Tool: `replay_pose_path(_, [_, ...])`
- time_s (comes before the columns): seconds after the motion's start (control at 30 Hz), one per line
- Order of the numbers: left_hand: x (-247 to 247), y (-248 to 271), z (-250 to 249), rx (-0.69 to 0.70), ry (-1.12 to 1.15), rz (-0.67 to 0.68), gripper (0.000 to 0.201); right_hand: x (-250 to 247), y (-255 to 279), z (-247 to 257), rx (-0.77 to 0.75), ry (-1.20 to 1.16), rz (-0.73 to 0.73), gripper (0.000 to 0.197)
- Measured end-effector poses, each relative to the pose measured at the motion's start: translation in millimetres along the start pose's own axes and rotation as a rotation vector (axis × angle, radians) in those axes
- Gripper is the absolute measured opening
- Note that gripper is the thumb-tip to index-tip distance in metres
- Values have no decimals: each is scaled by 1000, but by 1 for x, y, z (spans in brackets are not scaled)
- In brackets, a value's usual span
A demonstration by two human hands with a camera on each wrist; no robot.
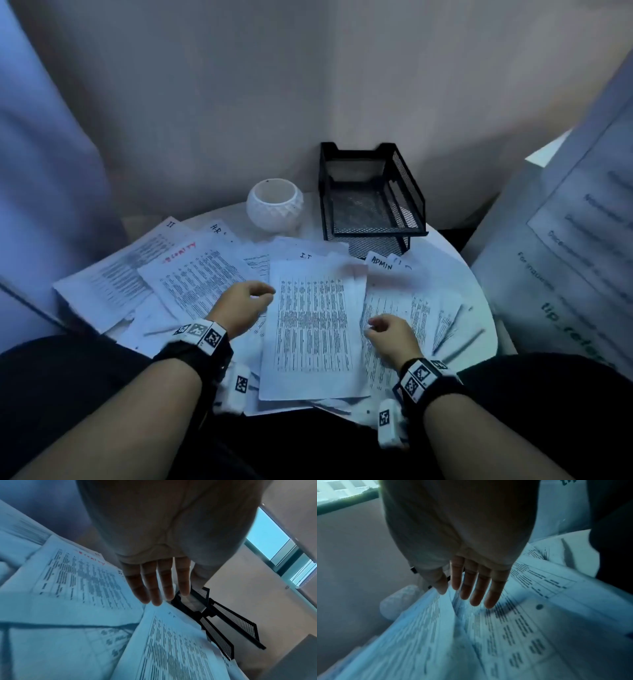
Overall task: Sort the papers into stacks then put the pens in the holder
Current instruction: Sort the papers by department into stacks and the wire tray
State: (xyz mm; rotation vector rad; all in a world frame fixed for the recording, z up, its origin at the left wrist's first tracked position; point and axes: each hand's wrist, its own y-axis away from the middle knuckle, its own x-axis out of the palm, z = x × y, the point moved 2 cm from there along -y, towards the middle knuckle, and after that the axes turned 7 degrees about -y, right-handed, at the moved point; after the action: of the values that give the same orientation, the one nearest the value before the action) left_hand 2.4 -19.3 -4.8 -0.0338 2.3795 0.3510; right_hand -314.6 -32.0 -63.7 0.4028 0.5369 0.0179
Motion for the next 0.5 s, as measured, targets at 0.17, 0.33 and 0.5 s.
replay_pose_path(0.17, [22, 21, 8, -56, -86, 41, 16, 7, 1, 1, 79, 38, 65, 44])
replay_pose_path(0.33, [29, 26, 1, -70, -64, 5, 16, 14, 1, 2, 133, 68, 114, 27])
replay_pose_path(0.5, [27, 25, 19, -114, -53, -85, 12, 5, -4, 13, 78, -17, 23, 19])
